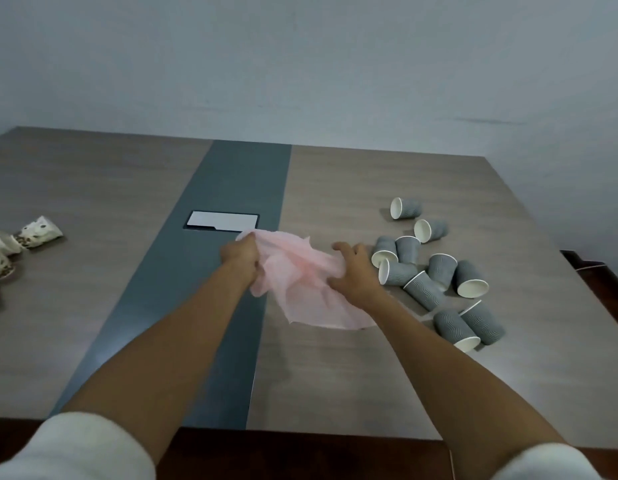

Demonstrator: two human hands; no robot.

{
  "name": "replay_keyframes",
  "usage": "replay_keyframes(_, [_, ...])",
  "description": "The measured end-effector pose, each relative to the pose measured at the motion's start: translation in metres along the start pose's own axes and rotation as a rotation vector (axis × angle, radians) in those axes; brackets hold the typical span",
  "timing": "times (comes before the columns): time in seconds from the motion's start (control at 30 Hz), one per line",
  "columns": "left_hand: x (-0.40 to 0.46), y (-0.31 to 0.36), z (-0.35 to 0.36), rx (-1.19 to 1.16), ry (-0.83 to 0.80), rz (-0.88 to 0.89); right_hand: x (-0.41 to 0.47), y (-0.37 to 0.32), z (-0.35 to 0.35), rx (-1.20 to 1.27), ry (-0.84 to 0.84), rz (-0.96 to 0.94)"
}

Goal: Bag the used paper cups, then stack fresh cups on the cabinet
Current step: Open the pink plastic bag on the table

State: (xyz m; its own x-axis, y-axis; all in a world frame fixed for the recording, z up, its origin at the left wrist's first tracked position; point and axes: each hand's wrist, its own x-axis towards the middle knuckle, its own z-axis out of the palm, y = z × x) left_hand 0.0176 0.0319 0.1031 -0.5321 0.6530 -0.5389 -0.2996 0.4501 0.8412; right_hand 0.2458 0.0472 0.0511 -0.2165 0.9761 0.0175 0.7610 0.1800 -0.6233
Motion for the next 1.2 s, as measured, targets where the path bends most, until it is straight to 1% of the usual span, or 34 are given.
replay_keyframes(0.03, [0.005, 0.006, -0.007, -0.050, -0.017, -0.014, 0.000, 0.009, 0.002, -0.103, 0.038, -0.003])
replay_keyframes(0.07, [0.006, 0.013, -0.015, -0.063, -0.058, -0.017, 0.000, 0.016, 0.004, -0.152, 0.116, 0.017])
replay_keyframes(0.1, [0.008, 0.018, -0.022, -0.080, -0.122, -0.023, 0.000, 0.021, 0.004, -0.140, 0.224, 0.073])
replay_keyframes(0.13, [0.011, 0.021, -0.029, -0.082, -0.186, -0.046, 0.001, 0.023, 0.003, -0.059, 0.331, 0.188])
replay_keyframes(0.17, [0.014, 0.024, -0.038, -0.094, -0.235, -0.087, 0.002, 0.022, -0.001, 0.081, 0.406, 0.340])
replay_keyframes(0.2, [0.015, 0.025, -0.046, -0.105, -0.267, -0.127, 0.004, 0.023, -0.003, 0.234, 0.445, 0.489])
replay_keyframes(0.23, [0.019, 0.025, -0.055, -0.128, -0.290, -0.182, 0.005, 0.024, -0.006, 0.370, 0.481, 0.593])
replay_keyframes(0.27, [0.021, 0.024, -0.063, -0.165, -0.291, -0.239, 0.007, 0.026, -0.008, 0.475, 0.524, 0.655])
replay_keyframes(0.33, [0.027, 0.021, -0.071, -0.302, -0.253, -0.303, 0.010, 0.026, -0.012, 0.588, 0.584, 0.709])
replay_keyframes(0.37, [0.029, 0.019, -0.072, -0.363, -0.242, -0.319, 0.011, 0.024, -0.014, 0.623, 0.587, 0.732])
replay_keyframes(0.4, [0.027, 0.019, -0.071, -0.375, -0.256, -0.317, 0.012, 0.022, -0.015, 0.665, 0.581, 0.757])
replay_keyframes(0.47, [0.025, 0.019, -0.070, -0.357, -0.303, -0.313, 0.014, 0.018, -0.023, 0.833, 0.521, 0.828])
replay_keyframes(0.5, [0.024, 0.019, -0.072, -0.368, -0.337, -0.308, 0.014, 0.018, -0.030, 0.945, 0.421, 0.878])
replay_keyframes(0.57, [0.025, 0.019, -0.082, -0.448, -0.376, -0.285, 0.009, 0.020, -0.045, 1.109, 0.115, 0.916])
replay_keyframes(0.6, [0.027, 0.019, -0.088, -0.534, -0.388, -0.270, 0.006, 0.023, -0.051, 1.175, -0.027, 0.889])
replay_keyframes(0.67, [0.034, 0.015, -0.099, -0.698, -0.427, -0.231, 0.001, 0.033, -0.061, 1.358, -0.182, 0.771])
replay_keyframes(0.7, [0.039, 0.011, -0.104, -0.761, -0.436, -0.212, 0.000, 0.038, -0.062, 1.474, -0.216, 0.699])
replay_keyframes(0.77, [0.044, 0.004, -0.111, -0.791, -0.456, -0.172, -0.003, 0.050, -0.058, 1.688, -0.210, 0.581])
replay_keyframes(0.87, [0.042, -0.004, -0.113, -0.678, -0.459, -0.147, -0.001, 0.062, -0.045, 1.906, -0.109, 0.442])
replay_keyframes(0.93, [0.039, -0.004, -0.114, -0.547, -0.549, -0.131, -0.002, 0.055, -0.038, 1.968, -0.108, 0.390])
replay_keyframes(0.97, [0.035, 0.001, -0.114, -0.423, -0.609, -0.131, -0.003, 0.049, -0.034, 1.949, -0.125, 0.405])
replay_keyframes(1.0, [0.033, 0.007, -0.114, -0.257, -0.654, -0.134, -0.003, 0.045, -0.029, 1.900, -0.156, 0.443])
replay_keyframes(1.03, [0.033, 0.012, -0.112, -0.070, -0.652, -0.130, -0.004, 0.041, -0.023, 1.810, -0.189, 0.488])
replay_keyframes(1.1, [0.036, 0.025, -0.110, 0.252, -0.594, -0.088, -0.004, 0.034, -0.014, 1.660, -0.235, 0.544])
replay_keyframes(1.13, [0.036, 0.030, -0.109, 0.329, -0.546, -0.024, -0.004, 0.030, -0.010, 1.587, -0.242, 0.549])
replay_keyframes(1.2, [0.040, 0.034, -0.103, 0.409, -0.376, 0.170, -0.002, 0.026, 0.000, 1.380, -0.196, 0.554])
